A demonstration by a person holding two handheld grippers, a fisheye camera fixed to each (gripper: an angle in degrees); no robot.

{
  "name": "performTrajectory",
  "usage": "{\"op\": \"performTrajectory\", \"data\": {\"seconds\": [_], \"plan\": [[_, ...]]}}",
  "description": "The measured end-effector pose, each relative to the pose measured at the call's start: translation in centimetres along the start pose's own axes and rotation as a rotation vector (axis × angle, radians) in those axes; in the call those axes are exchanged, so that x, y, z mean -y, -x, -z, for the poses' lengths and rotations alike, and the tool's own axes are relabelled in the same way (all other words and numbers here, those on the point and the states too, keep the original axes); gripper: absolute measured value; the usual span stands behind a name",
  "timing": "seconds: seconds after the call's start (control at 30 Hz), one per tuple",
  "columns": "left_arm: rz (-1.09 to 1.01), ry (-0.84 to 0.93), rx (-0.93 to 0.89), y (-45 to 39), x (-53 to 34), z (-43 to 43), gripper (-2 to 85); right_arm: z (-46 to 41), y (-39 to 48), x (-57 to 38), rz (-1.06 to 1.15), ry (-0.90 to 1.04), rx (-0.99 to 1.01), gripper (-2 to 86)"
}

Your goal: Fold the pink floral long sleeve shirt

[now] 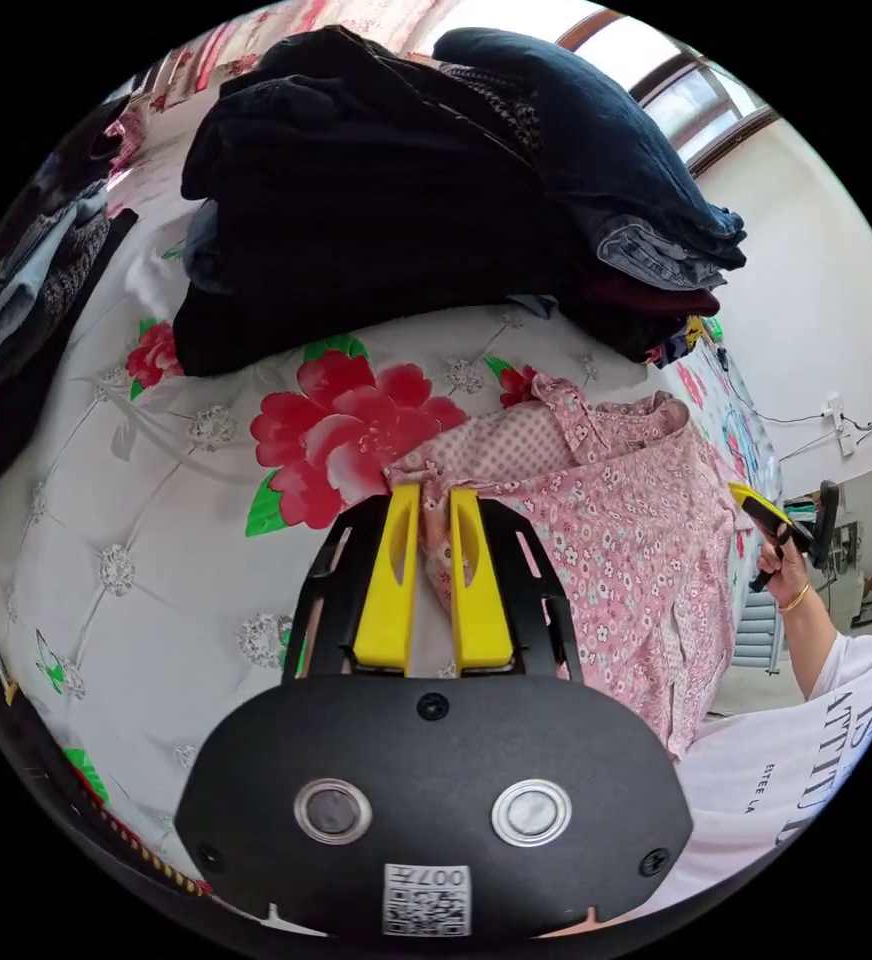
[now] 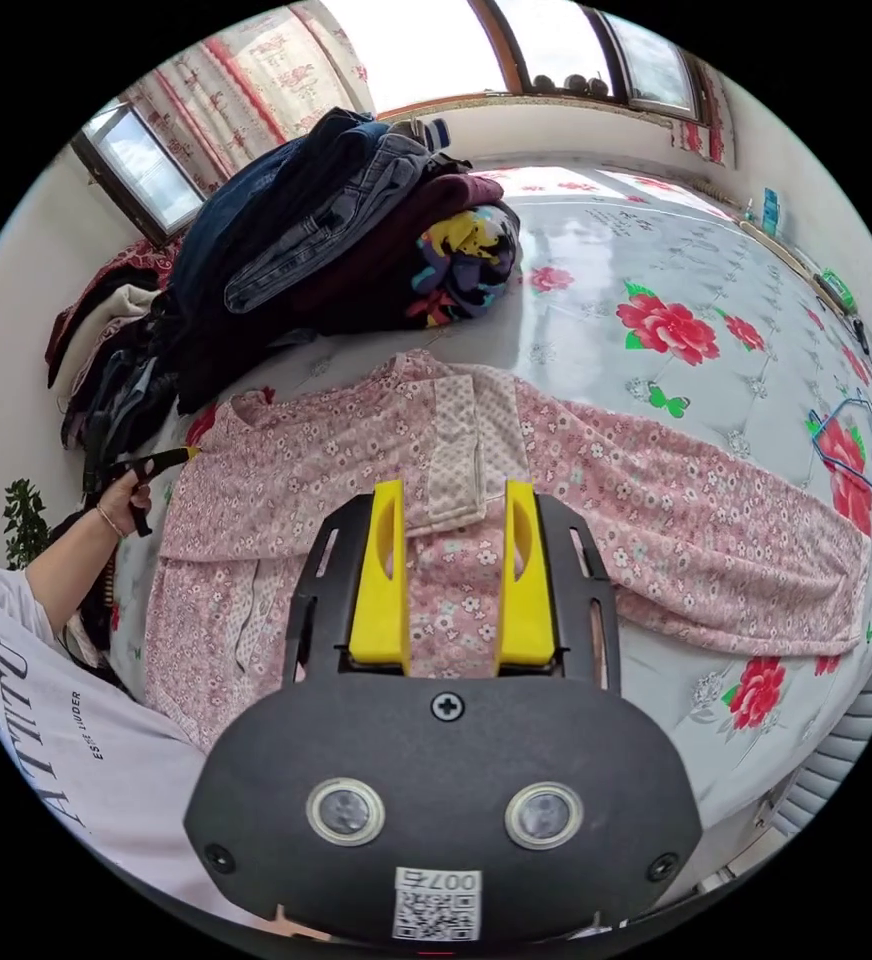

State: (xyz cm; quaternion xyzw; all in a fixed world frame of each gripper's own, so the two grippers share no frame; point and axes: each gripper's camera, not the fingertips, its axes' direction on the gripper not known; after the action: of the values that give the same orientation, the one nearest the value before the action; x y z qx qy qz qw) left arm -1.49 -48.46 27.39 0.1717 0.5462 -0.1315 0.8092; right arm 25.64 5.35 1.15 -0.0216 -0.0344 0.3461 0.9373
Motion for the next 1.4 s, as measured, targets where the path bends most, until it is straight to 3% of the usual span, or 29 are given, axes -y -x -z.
{"op": "performTrajectory", "data": {"seconds": [0.17,0.4,0.6,0.77,1.03,1.23,1.4], "plan": [[0.113,-0.04,-0.01,2.6,-0.4,1.2,1.0,-1.9,-1.6,0.7,0.011,0.095,0.01,2.8],[0.084,-0.034,0.002,4.2,0.5,2.6,2.8,6.1,-1.8,-0.7,0.077,-0.05,0.018,0.3],[0.15,-0.096,-0.013,6.1,-0.9,6.1,9.0,2.6,-4.3,-3.4,-0.024,0.143,-0.041,1.6],[0.164,-0.171,-0.004,6.4,-6.1,11.3,8.9,7.4,-8.7,-5.6,-0.247,-0.078,0.013,5.0],[0.294,-0.078,-0.017,6.3,-14.6,14.0,7.2,12.4,-25.5,-18.0,-1.053,-0.45,0.026,7.4],[0.411,-0.066,-0.077,5.9,-15.6,15.2,6.7,11.1,-30.1,-20.4,-1.206,-0.683,0.119,5.3],[0.445,-0.084,-0.089,5.3,-15.7,16.4,6.7,11.0,-31.5,-17.1,-1.182,-0.685,0.174,0.8]]}}
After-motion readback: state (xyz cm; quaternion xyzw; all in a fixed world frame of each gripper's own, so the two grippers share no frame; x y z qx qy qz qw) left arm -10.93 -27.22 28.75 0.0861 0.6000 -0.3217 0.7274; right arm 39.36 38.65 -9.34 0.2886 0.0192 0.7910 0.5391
